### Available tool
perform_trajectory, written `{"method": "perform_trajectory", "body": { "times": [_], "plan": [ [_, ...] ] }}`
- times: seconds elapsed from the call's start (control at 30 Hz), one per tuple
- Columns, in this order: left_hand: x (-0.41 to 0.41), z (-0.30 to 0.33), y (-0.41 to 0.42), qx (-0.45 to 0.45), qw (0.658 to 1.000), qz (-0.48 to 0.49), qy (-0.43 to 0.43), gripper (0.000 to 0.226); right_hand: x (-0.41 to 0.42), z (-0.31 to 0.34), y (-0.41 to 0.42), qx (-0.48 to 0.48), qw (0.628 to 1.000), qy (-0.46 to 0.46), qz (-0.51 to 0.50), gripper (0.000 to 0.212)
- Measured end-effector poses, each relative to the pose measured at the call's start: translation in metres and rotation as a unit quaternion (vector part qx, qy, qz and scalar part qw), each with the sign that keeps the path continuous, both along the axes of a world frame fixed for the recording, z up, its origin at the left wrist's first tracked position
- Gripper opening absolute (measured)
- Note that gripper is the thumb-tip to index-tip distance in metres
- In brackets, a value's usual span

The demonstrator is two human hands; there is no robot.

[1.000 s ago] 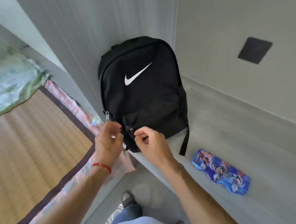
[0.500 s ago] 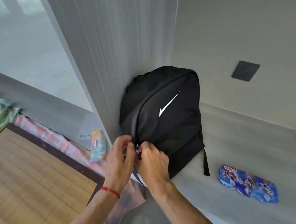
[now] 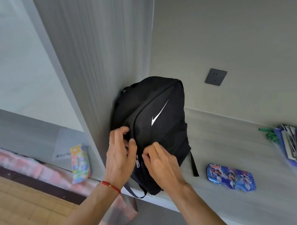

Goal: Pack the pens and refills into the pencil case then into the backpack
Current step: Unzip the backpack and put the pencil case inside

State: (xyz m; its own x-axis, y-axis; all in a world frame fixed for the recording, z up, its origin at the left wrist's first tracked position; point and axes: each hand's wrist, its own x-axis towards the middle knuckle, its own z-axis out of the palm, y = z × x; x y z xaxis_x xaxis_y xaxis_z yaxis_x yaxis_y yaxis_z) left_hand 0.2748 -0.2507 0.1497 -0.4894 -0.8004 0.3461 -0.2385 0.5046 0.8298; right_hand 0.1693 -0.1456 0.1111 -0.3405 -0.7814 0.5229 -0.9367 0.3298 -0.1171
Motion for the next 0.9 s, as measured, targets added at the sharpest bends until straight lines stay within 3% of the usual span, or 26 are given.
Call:
{"method": "perform_trajectory", "body": {
  "times": [0.17, 0.27, 0.53, 0.9],
  "plan": [
    [0.003, -0.002, -0.006, -0.021, 0.999, -0.025, 0.003, 0.029, 0.013, -0.006, -0.004, 0.066, 0.997, -0.035, 0.003, 0.037],
    [0.004, -0.002, -0.009, -0.029, 0.999, -0.018, -0.007, 0.031, 0.016, -0.008, -0.009, 0.076, 0.996, -0.043, -0.024, 0.022],
    [0.002, 0.014, -0.011, -0.061, 0.997, -0.037, 0.004, 0.04, -0.008, 0.032, 0.004, -0.052, 0.987, -0.111, 0.102, 0.013],
    [-0.017, 0.058, -0.033, -0.162, 0.979, -0.12, -0.034, 0.045, -0.031, 0.115, -0.034, -0.221, 0.96, -0.159, 0.064, 0.005]
  ]
}}
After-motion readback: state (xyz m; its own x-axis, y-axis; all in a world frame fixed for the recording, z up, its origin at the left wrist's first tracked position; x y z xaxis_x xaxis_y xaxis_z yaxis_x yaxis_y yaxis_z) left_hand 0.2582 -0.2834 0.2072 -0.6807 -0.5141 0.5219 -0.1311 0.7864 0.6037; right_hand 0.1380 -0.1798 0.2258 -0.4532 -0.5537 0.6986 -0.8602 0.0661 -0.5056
